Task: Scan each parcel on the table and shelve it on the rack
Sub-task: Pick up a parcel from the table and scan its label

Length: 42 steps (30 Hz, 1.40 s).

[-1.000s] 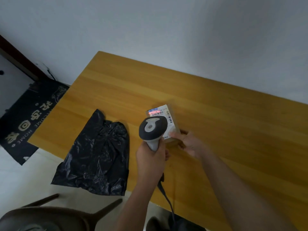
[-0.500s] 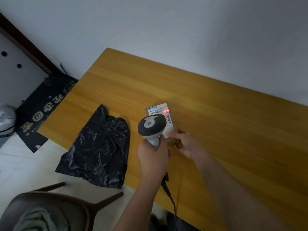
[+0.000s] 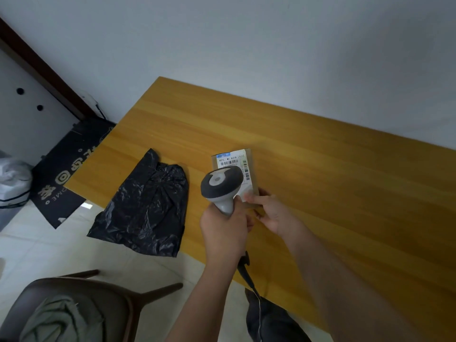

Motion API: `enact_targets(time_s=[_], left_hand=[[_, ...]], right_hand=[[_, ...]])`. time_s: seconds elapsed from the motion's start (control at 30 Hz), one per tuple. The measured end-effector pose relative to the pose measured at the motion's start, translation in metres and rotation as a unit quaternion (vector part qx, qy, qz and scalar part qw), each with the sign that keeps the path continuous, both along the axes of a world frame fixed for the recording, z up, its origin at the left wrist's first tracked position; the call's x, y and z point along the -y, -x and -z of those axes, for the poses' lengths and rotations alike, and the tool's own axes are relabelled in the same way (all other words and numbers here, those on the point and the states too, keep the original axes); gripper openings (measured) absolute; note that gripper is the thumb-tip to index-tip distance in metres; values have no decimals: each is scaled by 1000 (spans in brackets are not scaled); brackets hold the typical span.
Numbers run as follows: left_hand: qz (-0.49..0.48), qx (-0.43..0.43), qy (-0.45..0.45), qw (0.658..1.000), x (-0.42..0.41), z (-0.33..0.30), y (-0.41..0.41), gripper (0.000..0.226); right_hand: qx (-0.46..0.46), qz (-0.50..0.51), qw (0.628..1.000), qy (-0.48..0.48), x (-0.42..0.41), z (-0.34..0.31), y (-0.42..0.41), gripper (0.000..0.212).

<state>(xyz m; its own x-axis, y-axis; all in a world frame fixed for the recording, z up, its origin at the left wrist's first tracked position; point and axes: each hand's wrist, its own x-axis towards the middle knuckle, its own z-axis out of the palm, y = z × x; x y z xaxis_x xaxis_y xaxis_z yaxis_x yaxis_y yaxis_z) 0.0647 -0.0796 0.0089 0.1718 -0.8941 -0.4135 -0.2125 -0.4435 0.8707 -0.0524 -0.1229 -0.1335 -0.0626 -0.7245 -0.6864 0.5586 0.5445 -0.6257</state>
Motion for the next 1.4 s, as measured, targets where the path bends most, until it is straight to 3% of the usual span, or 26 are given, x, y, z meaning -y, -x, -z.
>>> enact_targets(time_s=[0.2,0.33,0.43,0.67,0.87,1.17,1.3,1.4], left_hand=[[38,-23,35,998,-85,-5,-3,17],[66,-28,79,994,-168,-3,-4,12],[81,-36,98,991,-235,4,3,15],[165,-80,64,981,-363,27,58,21],[254,-103,44,961,-448,47,117,20],[349,-79,22,933,-553,115,244,17],[356,-69,17,932,-591,173,319,9],[359,-63,11,931,-613,226,373,10]], right_hand=[[-36,11,998,43,-81,-18,7,61],[-50,41,996,65,-172,-30,22,70],[-59,58,994,66,-255,-34,35,63],[-49,99,993,40,-451,-14,83,51],[-47,150,987,-21,-589,4,138,54],[84,354,931,-40,-746,73,243,54],[60,422,901,-78,-789,132,323,47],[18,418,901,-113,-804,181,388,40]])
